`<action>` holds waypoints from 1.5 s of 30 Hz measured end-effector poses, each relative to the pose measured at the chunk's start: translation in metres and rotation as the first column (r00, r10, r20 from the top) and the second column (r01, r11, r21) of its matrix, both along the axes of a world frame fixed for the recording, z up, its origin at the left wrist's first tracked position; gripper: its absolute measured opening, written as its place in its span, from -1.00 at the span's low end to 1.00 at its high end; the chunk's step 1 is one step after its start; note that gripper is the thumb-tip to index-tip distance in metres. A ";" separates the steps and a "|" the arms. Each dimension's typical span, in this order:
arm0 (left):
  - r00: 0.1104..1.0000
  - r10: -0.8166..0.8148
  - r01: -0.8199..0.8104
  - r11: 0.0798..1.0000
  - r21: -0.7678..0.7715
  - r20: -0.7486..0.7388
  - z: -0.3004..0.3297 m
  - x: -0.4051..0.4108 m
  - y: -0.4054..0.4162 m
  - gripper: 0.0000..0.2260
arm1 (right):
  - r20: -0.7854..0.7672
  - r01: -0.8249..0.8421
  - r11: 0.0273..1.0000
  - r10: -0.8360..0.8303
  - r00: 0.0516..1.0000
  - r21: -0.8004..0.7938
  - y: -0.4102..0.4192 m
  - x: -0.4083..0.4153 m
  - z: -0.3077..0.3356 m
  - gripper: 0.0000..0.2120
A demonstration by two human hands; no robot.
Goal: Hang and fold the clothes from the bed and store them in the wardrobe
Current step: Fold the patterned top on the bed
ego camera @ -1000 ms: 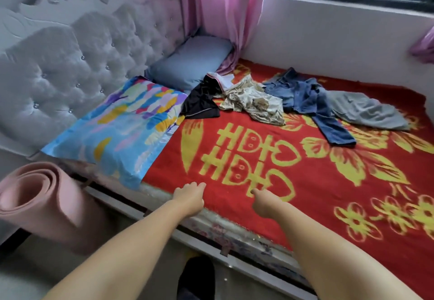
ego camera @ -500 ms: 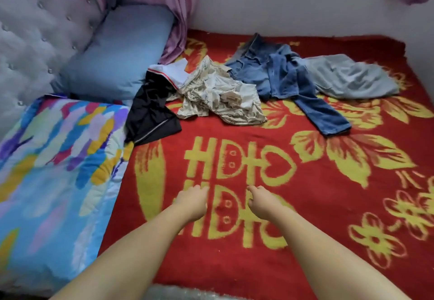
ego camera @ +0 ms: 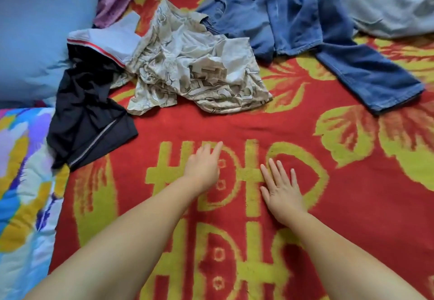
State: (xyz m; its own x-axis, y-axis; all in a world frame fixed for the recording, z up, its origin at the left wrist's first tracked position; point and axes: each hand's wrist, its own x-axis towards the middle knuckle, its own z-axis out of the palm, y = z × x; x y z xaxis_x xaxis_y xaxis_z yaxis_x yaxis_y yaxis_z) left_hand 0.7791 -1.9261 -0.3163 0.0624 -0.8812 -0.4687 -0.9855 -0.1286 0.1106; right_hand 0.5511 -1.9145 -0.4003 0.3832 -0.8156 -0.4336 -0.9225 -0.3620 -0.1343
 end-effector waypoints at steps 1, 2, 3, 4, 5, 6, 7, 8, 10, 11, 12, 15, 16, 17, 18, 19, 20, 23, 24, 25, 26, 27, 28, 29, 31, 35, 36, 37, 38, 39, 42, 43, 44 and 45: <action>1.000 -0.013 0.014 0.998 -0.054 0.009 -0.009 0.003 -0.016 -0.37 | 0.020 -0.026 0.996 0.027 0.999 -0.083 0.002 -0.003 -0.007 -0.45; 0.999 -0.038 0.041 0.992 -0.119 0.028 -0.017 0.006 -0.034 -0.36 | 0.059 -0.024 0.988 0.033 0.998 -0.151 0.004 -0.003 -0.013 -0.44; 0.996 -0.058 0.069 0.980 -0.189 0.062 -0.025 0.010 -0.053 -0.35 | 0.098 -0.010 0.980 0.030 0.995 -0.201 0.004 -0.001 -0.016 -0.43; 0.992 -0.070 0.093 0.966 -0.243 0.104 -0.034 0.014 -0.073 -0.34 | 0.123 -0.002 0.967 0.035 0.992 -0.254 0.002 0.001 -0.020 -0.43; 0.988 -0.066 0.101 0.959 -0.266 0.140 -0.044 0.018 -0.092 -0.33 | 0.137 0.000 0.963 0.038 0.990 -0.270 0.000 0.002 -0.025 -0.43; 0.984 -0.046 0.090 0.963 -0.254 0.174 -0.051 0.019 -0.108 -0.31 | 0.132 -0.006 0.958 0.046 0.990 -0.286 0.002 0.002 -0.029 -0.42; 0.980 -0.014 0.059 0.973 -0.223 0.200 -0.056 0.020 -0.121 -0.30 | 0.126 -0.009 0.958 0.047 0.991 -0.288 0.006 0.002 -0.031 -0.42; 0.975 0.020 0.022 0.982 -0.188 0.219 -0.061 0.022 -0.135 -0.30 | 0.121 -0.005 0.952 0.044 0.992 -0.306 0.008 0.000 -0.034 -0.41; 0.971 0.024 0.015 0.986 -0.164 0.238 -0.063 0.025 -0.159 -0.40 | 0.107 -0.013 0.948 0.050 0.993 -0.317 0.001 0.000 -0.036 -0.41; 0.971 0.010 0.038 0.980 -0.197 0.238 -0.063 0.028 -0.168 -0.48 | 0.096 -0.021 0.949 0.054 0.994 -0.316 -0.003 0.001 -0.034 -0.41; 0.974 -0.004 0.060 0.970 -0.238 0.227 -0.062 0.031 -0.176 -0.56 | 0.087 -0.028 0.947 0.058 0.994 -0.321 -0.005 0.002 -0.034 -0.41; 0.988 -0.029 0.069 0.961 -0.267 0.149 -0.061 0.032 -0.185 -0.68 | 0.077 -0.018 0.955 0.042 0.996 -0.295 -0.006 0.003 -0.029 -0.43; 0.990 -0.039 0.071 0.967 -0.244 0.135 -0.061 0.029 -0.181 -0.70 | 0.067 -0.016 0.956 0.037 0.997 -0.294 -0.005 0.001 -0.028 -0.43; 0.993 -0.035 0.060 0.973 -0.223 0.116 -0.062 0.026 -0.175 -0.74 | 0.064 -0.012 0.958 0.032 0.997 -0.288 -0.006 -0.001 -0.028 -0.43; 0.996 -0.014 0.031 0.978 -0.204 0.087 -0.063 0.022 -0.164 -0.78 | 0.060 -0.014 0.959 0.033 0.998 -0.284 -0.007 -0.002 -0.027 -0.43; 0.998 0.021 -0.010 0.983 -0.182 0.057 -0.064 0.017 -0.150 -0.81 | 0.054 -0.016 0.960 0.033 0.998 -0.280 -0.007 -0.002 -0.026 -0.43; 0.998 0.057 -0.051 0.986 -0.157 0.031 -0.065 0.012 -0.132 -0.83 | 0.052 -0.013 0.959 0.029 0.998 -0.282 -0.008 -0.001 -0.027 -0.43; 0.992 0.123 -0.124 0.991 -0.052 -0.018 -0.072 -0.007 -0.060 -0.83 | 0.050 -0.001 0.967 0.014 0.999 -0.256 -0.010 -0.002 -0.031 -0.41; 0.990 0.135 -0.135 0.991 0.008 -0.038 -0.072 -0.015 -0.032 -0.82 | 0.027 -0.018 0.968 0.025 0.999 -0.249 -0.009 -0.005 -0.035 -0.40; 0.986 0.148 -0.143 0.987 0.072 -0.071 -0.071 -0.022 -0.001 -0.81 | -0.008 -0.040 0.972 0.039 0.999 -0.232 -0.008 -0.008 -0.040 -0.40; 0.979 0.164 -0.146 0.979 0.143 -0.123 -0.071 -0.033 0.024 -0.80 | -0.067 -0.049 0.978 0.036 0.997 -0.203 -0.013 -0.012 -0.045 -0.37; 0.963 0.193 -0.152 0.965 0.214 -0.186 -0.069 -0.042 0.052 -0.78 | -0.129 -0.053 0.977 0.026 0.991 -0.207 -0.017 -0.013 -0.047 -0.32; 0.947 0.225 -0.153 0.943 0.294 -0.228 -0.067 -0.051 0.081 -0.74 | -0.156 -0.058 0.972 0.023 0.987 -0.226 -0.018 -0.013 -0.048 -0.27; 0.934 0.255 -0.153 0.918 0.366 -0.250 -0.064 -0.060 0.108 -0.72 | -0.125 -0.045 0.975 0.018 0.992 -0.217 -0.018 -0.012 -0.045 -0.29; 0.903 0.322 -0.151 0.857 0.492 -0.284 -0.062 -0.072 0.150 -0.79 | 0.002 0.023 0.993 -0.023 1.000 -0.112 -0.015 -0.004 -0.033 -0.41; 0.790 0.499 -0.211 0.768 0.605 -0.357 -0.053 -0.085 0.199 -0.87 | 0.276 0.194 0.975 -0.217 0.936 0.110 0.028 0.011 -0.003 -0.56; 0.769 0.522 -0.227 0.762 0.606 -0.369 -0.050 -0.090 0.205 -0.85 | 0.361 0.230 0.949 -0.297 0.884 0.216 0.044 0.012 0.007 -0.59; 0.715 0.583 -0.281 0.746 0.604 -0.387 -0.044 -0.095 0.210 -0.84 | 0.426 0.228 0.923 -0.349 0.835 0.310 0.063 0.013 0.017 -0.62; 0.637 0.661 -0.350 0.707 0.614 -0.398 -0.035 -0.101 0.213 -0.85 | 0.442 0.222 0.882 -0.409 0.798 0.415 0.081 0.011 0.030 -0.62; 0.580 0.709 -0.402 0.677 0.616 -0.401 -0.029 -0.105 0.216 -0.84 | 0.423 0.224 0.823 -0.478 0.770 0.522 0.098 0.009 0.038 -0.58; 0.562 0.698 -0.341 0.684 0.645 -0.444 0.003 -0.116 0.227 -0.68 | 0.180 0.237 0.673 -0.488 0.854 0.701 0.121 -0.009 0.067 -0.45; 0.561 0.683 -0.292 0.691 0.661 -0.467 0.013 -0.117 0.231 -0.65 | 0.120 0.216 0.657 -0.426 0.897 0.722 0.120 -0.018 0.075 -0.58; 0.558 0.674 -0.259 0.695 0.671 -0.484 0.023 -0.118 0.234 -0.63 | 0.084 0.178 0.664 -0.343 0.936 0.726 0.116 -0.027 0.090 -0.73; 0.551 0.672 -0.259 0.702 0.664 -0.495 0.034 -0.116 0.236 -0.65 | 0.087 0.146 0.674 -0.299 0.950 0.724 0.111 -0.034 0.102 -0.76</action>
State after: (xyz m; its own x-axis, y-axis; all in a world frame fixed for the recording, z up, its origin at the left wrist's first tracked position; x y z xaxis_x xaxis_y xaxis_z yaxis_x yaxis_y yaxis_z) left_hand 0.6627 -1.6901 -0.2824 -0.1087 -0.4650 -0.8786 -0.4221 -0.7786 0.4643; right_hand 0.5169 -1.8040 -0.2981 0.3646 -0.3715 -0.8539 -0.8923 0.1229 -0.4345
